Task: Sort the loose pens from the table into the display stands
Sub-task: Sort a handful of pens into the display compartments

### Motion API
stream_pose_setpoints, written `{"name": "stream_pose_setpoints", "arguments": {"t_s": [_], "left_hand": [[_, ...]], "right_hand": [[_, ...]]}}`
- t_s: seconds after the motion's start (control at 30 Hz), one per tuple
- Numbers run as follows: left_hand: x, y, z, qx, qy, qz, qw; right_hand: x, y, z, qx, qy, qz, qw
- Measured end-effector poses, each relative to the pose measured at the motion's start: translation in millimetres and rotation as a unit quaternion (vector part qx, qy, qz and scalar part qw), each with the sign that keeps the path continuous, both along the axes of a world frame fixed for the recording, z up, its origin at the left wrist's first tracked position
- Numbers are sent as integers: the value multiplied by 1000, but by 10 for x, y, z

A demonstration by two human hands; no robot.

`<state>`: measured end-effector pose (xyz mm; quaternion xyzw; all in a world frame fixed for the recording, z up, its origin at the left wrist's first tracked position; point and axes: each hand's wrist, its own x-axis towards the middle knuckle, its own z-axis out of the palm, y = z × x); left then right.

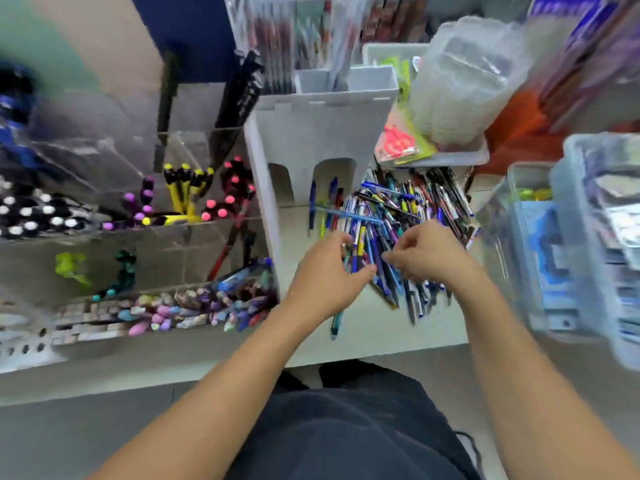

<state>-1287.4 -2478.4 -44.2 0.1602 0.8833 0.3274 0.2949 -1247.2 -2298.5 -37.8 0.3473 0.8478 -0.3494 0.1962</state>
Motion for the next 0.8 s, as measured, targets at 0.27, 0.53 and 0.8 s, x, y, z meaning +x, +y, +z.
{"name": "stream_pose_setpoints", "arguments": {"t_s": [0.27, 0.53, 0.8], "left_hand": [[12, 44, -1104, -234, -94, 33, 967], [98, -12, -1224, -157, 5, 118, 981], [91, 47, -1113, -4, 25, 249, 968]], "right_hand": [[-21, -398, -851, 63, 29, 64, 996], [-615, 10, -1145, 218, 106, 190, 951], [-309, -140, -1028, 106, 113, 70, 985]]}}
